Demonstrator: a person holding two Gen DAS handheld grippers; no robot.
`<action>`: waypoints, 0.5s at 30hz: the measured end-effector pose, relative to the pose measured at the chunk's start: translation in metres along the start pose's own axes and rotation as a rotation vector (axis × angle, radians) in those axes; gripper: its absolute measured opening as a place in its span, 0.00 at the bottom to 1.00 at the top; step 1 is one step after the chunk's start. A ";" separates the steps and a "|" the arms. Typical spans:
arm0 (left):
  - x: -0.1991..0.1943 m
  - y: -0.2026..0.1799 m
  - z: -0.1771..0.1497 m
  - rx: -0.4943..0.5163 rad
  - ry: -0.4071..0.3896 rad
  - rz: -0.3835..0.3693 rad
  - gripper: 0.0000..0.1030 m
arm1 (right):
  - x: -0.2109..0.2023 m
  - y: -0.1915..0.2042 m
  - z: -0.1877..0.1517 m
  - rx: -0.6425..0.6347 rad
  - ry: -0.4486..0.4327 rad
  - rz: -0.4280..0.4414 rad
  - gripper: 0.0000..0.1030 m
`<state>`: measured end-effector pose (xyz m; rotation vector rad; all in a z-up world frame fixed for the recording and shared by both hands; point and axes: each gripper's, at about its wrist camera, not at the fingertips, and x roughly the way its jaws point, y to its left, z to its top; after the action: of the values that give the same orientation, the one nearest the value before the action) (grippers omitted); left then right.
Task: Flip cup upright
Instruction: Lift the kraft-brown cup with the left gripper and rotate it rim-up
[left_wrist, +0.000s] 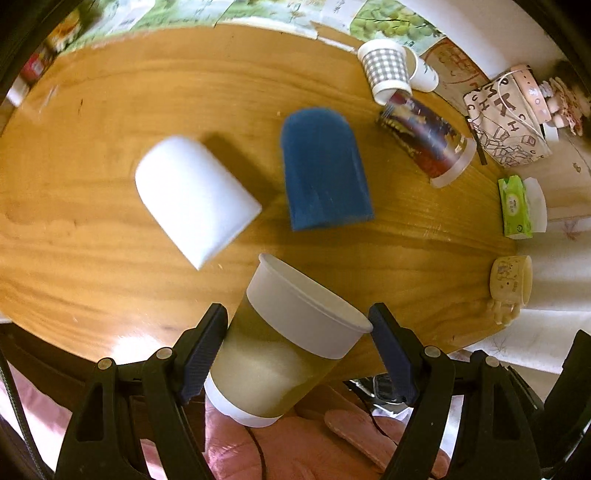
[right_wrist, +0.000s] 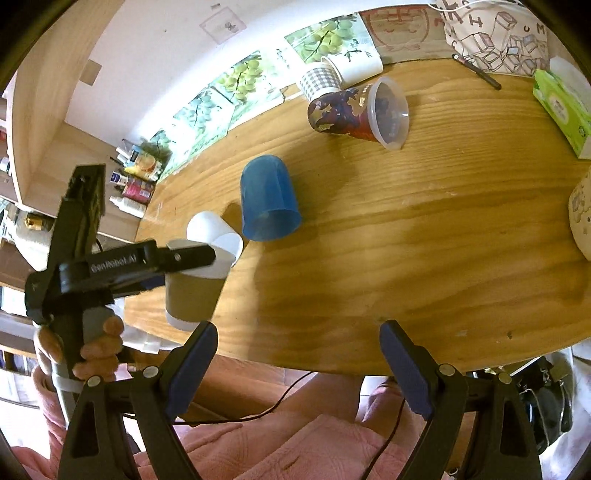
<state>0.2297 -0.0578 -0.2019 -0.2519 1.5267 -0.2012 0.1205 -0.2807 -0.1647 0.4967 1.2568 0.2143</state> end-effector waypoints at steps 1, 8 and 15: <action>0.003 0.001 -0.002 -0.009 0.002 -0.004 0.79 | 0.000 -0.002 0.000 -0.003 0.004 0.002 0.88; 0.023 0.001 -0.015 -0.078 0.006 -0.025 0.79 | -0.001 -0.013 0.001 -0.022 0.031 0.002 0.88; 0.037 0.005 -0.018 -0.133 0.013 -0.021 0.79 | -0.003 -0.021 0.000 -0.036 0.045 0.002 0.88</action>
<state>0.2125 -0.0643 -0.2387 -0.3727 1.5525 -0.1184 0.1173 -0.3003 -0.1718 0.4646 1.2944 0.2505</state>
